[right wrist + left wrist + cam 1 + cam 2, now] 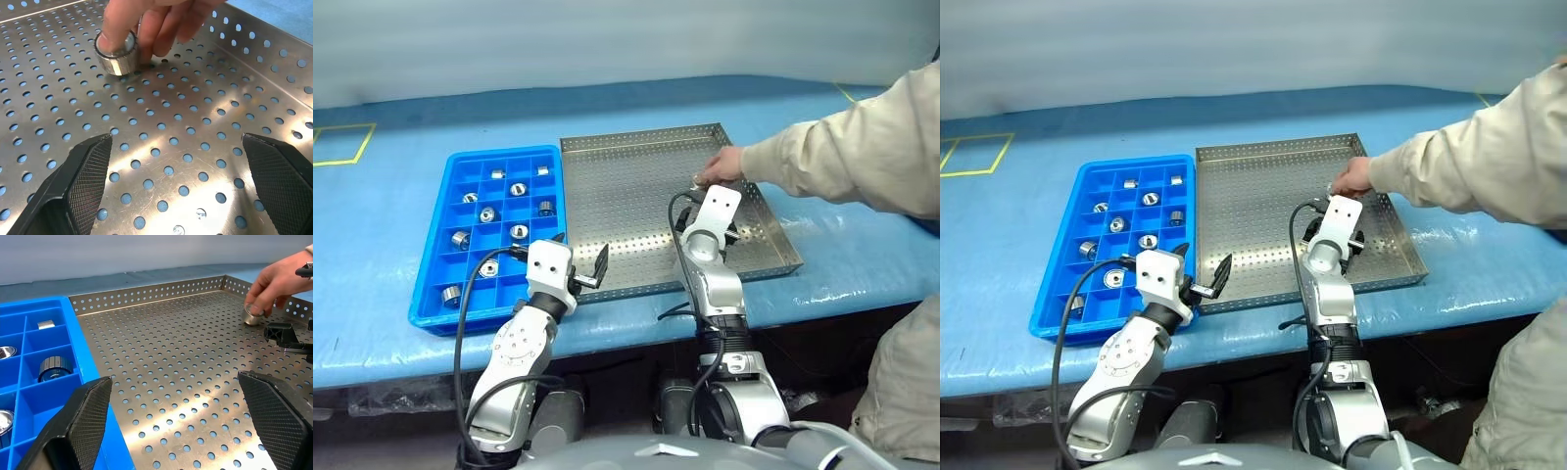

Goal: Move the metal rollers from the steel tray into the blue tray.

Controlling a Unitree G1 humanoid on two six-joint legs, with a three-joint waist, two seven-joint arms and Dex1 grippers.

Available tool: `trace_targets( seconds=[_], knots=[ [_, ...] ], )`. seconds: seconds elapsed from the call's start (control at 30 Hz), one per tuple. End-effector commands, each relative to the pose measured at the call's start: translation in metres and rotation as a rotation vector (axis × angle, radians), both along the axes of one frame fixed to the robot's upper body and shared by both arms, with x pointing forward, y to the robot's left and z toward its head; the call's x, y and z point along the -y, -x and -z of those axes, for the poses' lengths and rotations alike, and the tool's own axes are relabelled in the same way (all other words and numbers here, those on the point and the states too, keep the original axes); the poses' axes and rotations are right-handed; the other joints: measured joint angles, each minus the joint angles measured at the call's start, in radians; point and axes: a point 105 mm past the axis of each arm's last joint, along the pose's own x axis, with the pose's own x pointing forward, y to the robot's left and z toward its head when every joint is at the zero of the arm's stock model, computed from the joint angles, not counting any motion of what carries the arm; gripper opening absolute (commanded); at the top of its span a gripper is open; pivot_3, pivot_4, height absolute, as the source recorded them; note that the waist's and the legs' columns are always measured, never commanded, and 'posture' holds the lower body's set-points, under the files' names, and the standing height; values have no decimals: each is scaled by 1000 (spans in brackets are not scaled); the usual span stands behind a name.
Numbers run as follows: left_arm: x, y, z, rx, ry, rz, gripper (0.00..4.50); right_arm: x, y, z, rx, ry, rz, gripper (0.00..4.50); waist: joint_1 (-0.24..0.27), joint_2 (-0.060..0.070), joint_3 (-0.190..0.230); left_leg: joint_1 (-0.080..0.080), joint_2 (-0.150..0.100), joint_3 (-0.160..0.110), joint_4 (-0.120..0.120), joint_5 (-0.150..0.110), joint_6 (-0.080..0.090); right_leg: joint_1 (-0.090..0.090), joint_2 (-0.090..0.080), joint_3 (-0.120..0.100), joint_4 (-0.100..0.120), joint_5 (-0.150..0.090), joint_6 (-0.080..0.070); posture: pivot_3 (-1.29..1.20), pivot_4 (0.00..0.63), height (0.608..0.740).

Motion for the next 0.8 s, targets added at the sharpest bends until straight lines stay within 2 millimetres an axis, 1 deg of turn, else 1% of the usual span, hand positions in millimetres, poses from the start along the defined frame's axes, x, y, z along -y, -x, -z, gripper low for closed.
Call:
trace_targets(
  seconds=[0.03,0.23,0.33,0.4,0.63,0.8],
  knots=[
    [1,1,-10,34,14,2,4500,-27,-5,-18,53,-47,-50,4461,0,0,0,0,0,0,0,0,0,0,0,0,0,0,0,111,150,740],
    [1,1,-10,34,16,1,4500,-32,-8,-19,59,-42,-86,4461,2,0,0,0,0,0,0,0,0,0,0,0,0,0,0,124,150,740],
    [1,2,-10,33,16,-1,4500,-37,-13,-26,85,-17,-132,4461,2,0,0,0,0,0,0,0,0,0,0,0,0,0,0,127,150,740],
    [1,2,-10,33,15,-1,4500,-38,-19,-33,105,-7,-147,4461,2,0,0,0,0,0,0,0,0,0,0,0,0,0,0,127,150,740],
    [0,3,-9,34,14,-9,4500,-37,-51,-61,175,52,-169,4461,3,0,0,0,0,0,0,0,0,0,0,0,0,0,0,147,150,740],
    [-2,3,-9,36,11,-22,4500,-30,-70,-72,183,79,-147,4461,6,0,0,0,0,0,-1,0,0,0,0,0,0,0,0,167,150,740]
  ],
)
